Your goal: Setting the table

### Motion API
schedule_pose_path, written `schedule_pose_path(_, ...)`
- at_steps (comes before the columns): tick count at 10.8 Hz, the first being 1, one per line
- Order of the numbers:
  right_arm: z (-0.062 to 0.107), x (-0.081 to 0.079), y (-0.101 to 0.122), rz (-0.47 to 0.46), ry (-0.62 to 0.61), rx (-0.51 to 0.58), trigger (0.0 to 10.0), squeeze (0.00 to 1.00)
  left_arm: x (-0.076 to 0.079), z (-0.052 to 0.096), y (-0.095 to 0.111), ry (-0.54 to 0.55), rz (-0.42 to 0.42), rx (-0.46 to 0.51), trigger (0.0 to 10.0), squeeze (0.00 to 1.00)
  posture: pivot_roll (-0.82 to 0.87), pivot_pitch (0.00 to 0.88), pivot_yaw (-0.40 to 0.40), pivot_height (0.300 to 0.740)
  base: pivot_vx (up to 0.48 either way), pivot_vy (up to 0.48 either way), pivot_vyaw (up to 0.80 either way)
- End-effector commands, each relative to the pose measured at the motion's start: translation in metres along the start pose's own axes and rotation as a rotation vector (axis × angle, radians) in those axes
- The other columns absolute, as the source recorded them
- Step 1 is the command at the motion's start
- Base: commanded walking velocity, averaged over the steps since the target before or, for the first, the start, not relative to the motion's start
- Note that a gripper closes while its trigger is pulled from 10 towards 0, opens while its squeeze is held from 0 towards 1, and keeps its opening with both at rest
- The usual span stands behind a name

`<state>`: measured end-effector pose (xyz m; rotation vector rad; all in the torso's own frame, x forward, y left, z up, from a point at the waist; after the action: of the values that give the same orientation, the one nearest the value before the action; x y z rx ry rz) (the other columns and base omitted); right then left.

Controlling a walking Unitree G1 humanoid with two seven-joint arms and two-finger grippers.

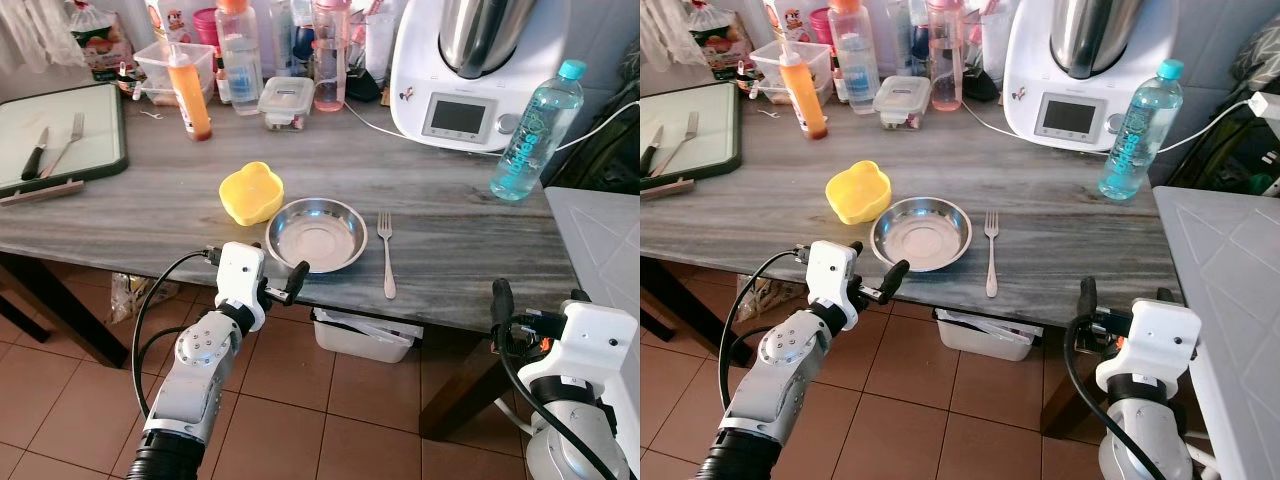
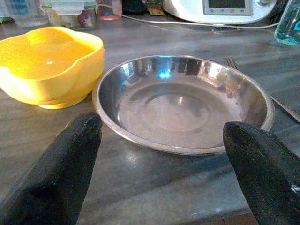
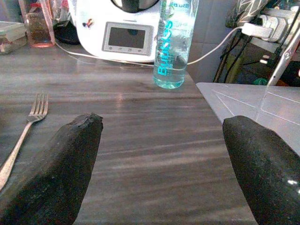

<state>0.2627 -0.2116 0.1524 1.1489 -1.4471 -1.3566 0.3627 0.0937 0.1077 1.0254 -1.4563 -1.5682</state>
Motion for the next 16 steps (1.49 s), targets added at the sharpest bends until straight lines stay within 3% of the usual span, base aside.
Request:
schedule_pose_path(1, 0.0002, -0.0002, 0.0011, 0.0, 0.002, 0.002, 10.0, 0.0, -0.0018, -0.0017, 0.0001, 0.011, -0.014, -0.003, 10.0, 0.0, -0.04, 0.07, 0.004, 0.74, -0.289, 0.0, 0.0)
schedule_pose_path(16, -0.0022, 0.0033, -0.0012, 0.01, -0.02, -0.004, 10.0, 0.0, 0.0026, -0.0069, 0.0012, -0.005, -0.021, -0.001, 10.0, 0.0, -0.05, 0.075, 0.01, 0.74, -0.307, 0.0, 0.0)
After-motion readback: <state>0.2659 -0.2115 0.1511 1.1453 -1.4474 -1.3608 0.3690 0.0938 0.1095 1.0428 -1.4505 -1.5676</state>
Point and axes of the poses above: a point about 5 cm out from each wrist's last joint towards the gripper, its own z axis pointing back from the gripper into the wrist, its own y axis along the axis of the wrist's last joint, x = y × z, the point moved 6 cm from there along -z, pointing out of the wrist towards the gripper, and after that the axes turned 3 degrees about -z, right-handed, at the moved point
